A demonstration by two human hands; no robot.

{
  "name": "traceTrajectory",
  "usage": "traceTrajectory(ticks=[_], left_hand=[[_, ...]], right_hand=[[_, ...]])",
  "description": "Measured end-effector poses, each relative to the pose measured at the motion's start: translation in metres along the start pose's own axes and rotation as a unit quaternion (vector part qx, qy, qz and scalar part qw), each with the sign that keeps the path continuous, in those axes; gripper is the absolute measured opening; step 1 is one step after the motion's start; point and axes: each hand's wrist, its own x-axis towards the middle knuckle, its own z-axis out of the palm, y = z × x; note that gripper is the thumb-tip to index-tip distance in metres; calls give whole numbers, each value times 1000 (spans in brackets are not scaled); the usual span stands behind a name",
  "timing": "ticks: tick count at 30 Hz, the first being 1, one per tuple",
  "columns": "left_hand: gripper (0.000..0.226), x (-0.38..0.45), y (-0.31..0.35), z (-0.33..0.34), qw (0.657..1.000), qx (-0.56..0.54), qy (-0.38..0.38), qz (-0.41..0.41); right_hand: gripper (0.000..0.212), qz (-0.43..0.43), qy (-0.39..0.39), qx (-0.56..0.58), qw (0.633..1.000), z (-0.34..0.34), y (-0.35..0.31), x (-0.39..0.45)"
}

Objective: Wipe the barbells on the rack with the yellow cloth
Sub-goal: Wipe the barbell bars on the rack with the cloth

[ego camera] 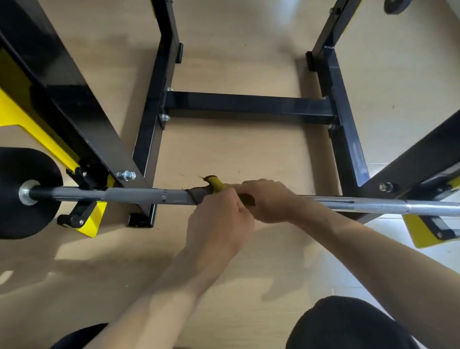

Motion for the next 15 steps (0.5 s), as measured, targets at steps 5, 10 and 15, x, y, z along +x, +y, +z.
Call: traceTrajectory(ticks=[5,10,15], left_hand=[[35,6,-19,1,993,44,75,77],[75,24,-66,1,969,238,31,50],[75,30,-106,-18,975,213,59,35]], right_hand=[[26,-8,-38,-172,984,4,-34,24],[34,-14,19,-159,987,17,-54,50],[42,6,14,-132,991,28,-71,73]])
